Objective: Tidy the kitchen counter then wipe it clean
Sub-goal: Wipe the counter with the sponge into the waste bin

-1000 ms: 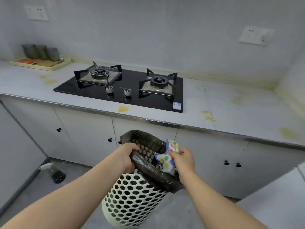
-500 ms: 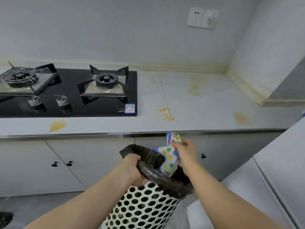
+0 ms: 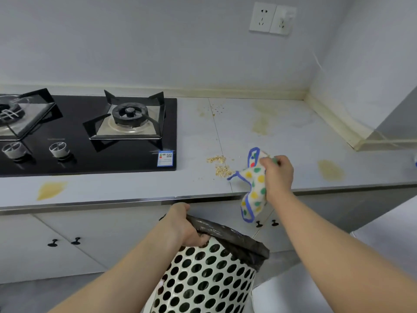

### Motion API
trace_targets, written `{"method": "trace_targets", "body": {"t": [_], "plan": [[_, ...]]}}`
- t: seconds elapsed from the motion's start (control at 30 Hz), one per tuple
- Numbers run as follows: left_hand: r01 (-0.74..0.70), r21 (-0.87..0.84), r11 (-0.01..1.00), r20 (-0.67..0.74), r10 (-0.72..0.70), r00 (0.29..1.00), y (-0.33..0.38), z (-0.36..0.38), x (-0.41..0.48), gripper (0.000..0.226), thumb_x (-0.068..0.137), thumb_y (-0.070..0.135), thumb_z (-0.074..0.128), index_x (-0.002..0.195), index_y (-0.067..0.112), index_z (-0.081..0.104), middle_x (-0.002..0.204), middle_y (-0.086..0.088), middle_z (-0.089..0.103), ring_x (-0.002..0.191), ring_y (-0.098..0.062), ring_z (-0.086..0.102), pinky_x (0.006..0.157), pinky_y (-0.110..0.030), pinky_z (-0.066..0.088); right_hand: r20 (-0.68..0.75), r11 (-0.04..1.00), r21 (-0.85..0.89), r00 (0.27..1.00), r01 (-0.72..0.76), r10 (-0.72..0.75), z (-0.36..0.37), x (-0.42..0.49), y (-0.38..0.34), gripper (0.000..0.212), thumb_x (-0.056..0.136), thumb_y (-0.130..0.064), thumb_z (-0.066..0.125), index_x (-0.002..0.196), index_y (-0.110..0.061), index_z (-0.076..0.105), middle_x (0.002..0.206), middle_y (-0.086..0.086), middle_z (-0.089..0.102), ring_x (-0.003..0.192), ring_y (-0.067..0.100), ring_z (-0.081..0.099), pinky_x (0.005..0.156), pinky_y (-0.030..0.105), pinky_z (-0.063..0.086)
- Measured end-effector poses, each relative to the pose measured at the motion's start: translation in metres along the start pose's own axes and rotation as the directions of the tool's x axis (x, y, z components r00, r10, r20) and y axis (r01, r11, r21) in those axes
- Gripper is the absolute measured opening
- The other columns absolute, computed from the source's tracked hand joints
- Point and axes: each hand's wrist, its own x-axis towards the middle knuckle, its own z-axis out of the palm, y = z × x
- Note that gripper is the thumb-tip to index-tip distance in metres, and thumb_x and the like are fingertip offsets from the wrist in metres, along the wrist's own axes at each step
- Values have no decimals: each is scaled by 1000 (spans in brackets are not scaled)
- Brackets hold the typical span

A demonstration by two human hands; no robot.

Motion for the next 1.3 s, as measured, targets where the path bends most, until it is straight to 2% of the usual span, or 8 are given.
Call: {"method": "trace_targets", "body": {"t": [0.23,0.4,0.53,0.67,0.8,0.93,1.07,1.3], "plan": [[9,-49,999,12,-9,1000,4,1,16,26,88,22,57,104,6,45,85,-13,45,70,-29,48,76,-48,44,-87,900,-430,990,67,-115,1,62,15,23,92,-12,50,114,-2,49,124,21,47,104,36,52,80,35,39],[6,-77,997,31,-4,1000,7,-1,22,18,85,20,54,77,7,44,76,-8,41,63,-23,42,63,-44,43,247,724,-663,969,189,-28,13,80,58,41,90,-9,46,130,-6,43,126,22,50,112,38,50,92,42,44],[-16,-170,985,-10,14,1000,10,-2,22,16,80,19,56,76,8,44,79,-7,42,68,-22,44,84,-37,47,381,586,-740,924,331,-40,28,85,65,53,100,-26,33,149,-17,18,151,17,21,137,34,24,111,43,29],[-39,-228,973,-17,36,999,8,-1,18,19,82,22,56,84,8,45,84,-7,43,73,-21,45,93,-37,46,412,565,-759,911,324,32,45,106,56,53,101,-38,22,150,-19,17,156,14,16,144,30,15,117,42,18],[-74,-214,974,1,76,997,6,-6,18,20,85,27,52,80,9,45,82,-7,43,71,-20,43,85,-38,47,614,568,-637,789,522,-36,67,100,56,45,102,-28,25,146,-18,30,153,11,25,143,26,19,116,39,20],[-107,-178,978,36,115,993,12,-12,9,22,88,26,49,75,9,44,76,-7,43,61,-20,43,56,-39,52,768,693,-421,636,585,-70,84,70,52,40,101,-13,33,138,-10,44,149,6,36,139,20,30,112,27,21],[-150,-164,975,42,159,986,28,-24,-11,28,91,24,47,69,6,45,62,-1,40,48,-13,37,38,-29,49,821,786,-313,568,534,-59,80,31,47,32,95,-5,40,116,-11,63,131,4,56,106,17,52,85,23,37],[-186,-66,980,-12,186,983,37,-45,-16,31,93,32,45,73,8,44,66,-5,37,58,-14,33,61,-30,42,932,875,-220,358,431,58,99,-34,39,27,89,-7,44,76,-24,62,80,-8,64,70,9,54,61,19,40]]}}
